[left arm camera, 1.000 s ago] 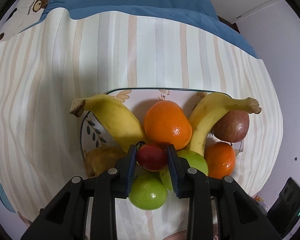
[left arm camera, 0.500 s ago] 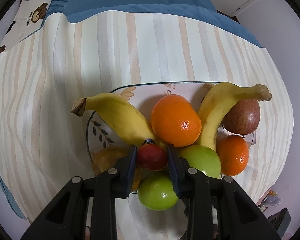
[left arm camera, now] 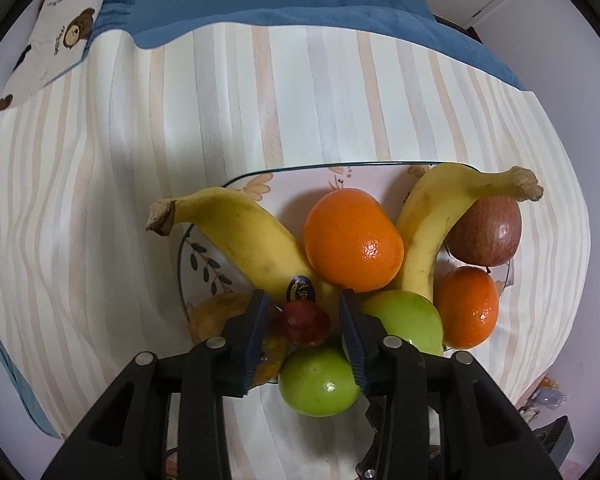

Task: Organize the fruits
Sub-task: 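Place both tomatoes among the fruit on the plate and open both tools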

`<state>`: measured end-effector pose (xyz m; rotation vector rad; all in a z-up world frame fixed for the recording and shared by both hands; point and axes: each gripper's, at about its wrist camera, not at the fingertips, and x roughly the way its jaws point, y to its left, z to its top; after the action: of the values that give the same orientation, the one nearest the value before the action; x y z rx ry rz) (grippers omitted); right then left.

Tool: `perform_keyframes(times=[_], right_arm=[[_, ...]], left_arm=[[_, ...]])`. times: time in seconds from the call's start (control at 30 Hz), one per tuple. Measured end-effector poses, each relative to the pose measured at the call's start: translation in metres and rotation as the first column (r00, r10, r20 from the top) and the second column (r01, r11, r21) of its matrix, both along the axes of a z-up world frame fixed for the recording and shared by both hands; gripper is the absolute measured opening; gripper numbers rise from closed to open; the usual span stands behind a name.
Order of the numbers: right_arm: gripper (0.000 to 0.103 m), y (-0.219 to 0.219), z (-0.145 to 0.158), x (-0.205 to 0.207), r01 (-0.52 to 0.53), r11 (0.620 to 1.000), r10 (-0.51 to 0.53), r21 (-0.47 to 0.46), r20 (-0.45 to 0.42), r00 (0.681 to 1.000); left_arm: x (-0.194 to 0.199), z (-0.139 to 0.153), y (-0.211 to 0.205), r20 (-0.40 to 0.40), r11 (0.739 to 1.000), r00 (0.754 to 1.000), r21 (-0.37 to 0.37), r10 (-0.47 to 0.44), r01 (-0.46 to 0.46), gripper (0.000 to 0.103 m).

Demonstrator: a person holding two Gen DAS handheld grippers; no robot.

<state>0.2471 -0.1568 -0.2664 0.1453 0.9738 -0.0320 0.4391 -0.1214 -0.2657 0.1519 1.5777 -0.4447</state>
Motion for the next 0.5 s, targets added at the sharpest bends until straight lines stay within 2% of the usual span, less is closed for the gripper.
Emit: perform_keyframes(times=[0.17, 0.23, 0.37, 0.5], right_arm=[[0.033, 0.002, 0.004, 0.002, 0.003, 1.000, -0.002, 0.002, -0.002, 1.000], [0.033, 0.001, 0.005, 0.002, 0.004, 1.000, -0.004, 0.006, -0.003, 1.000], [0.035, -0.001, 0.008, 0.001, 0.010, 1.000, -0.010, 0.022, 0.000, 1.000], [0.044, -0.002, 0.013, -0.002, 0.015, 0.999, -0.015, 0.041, 0.012, 1.000]], left_arm=[[-0.002, 0.004, 0.001, 0.020, 1.000, 1.000, 0.008, 0.001, -0.001, 0.044], [-0.003, 0.006, 0.002, 0.029, 1.000, 1.000, 0.012, 0.007, -0.007, 0.052], [-0.004, 0.009, 0.006, 0.034, 1.000, 0.999, 0.003, 0.020, -0.020, 0.055], [-0.007, 0.012, 0.010, 0.039, 1.000, 0.999, -0.001, 0.024, -0.024, 0.057]])
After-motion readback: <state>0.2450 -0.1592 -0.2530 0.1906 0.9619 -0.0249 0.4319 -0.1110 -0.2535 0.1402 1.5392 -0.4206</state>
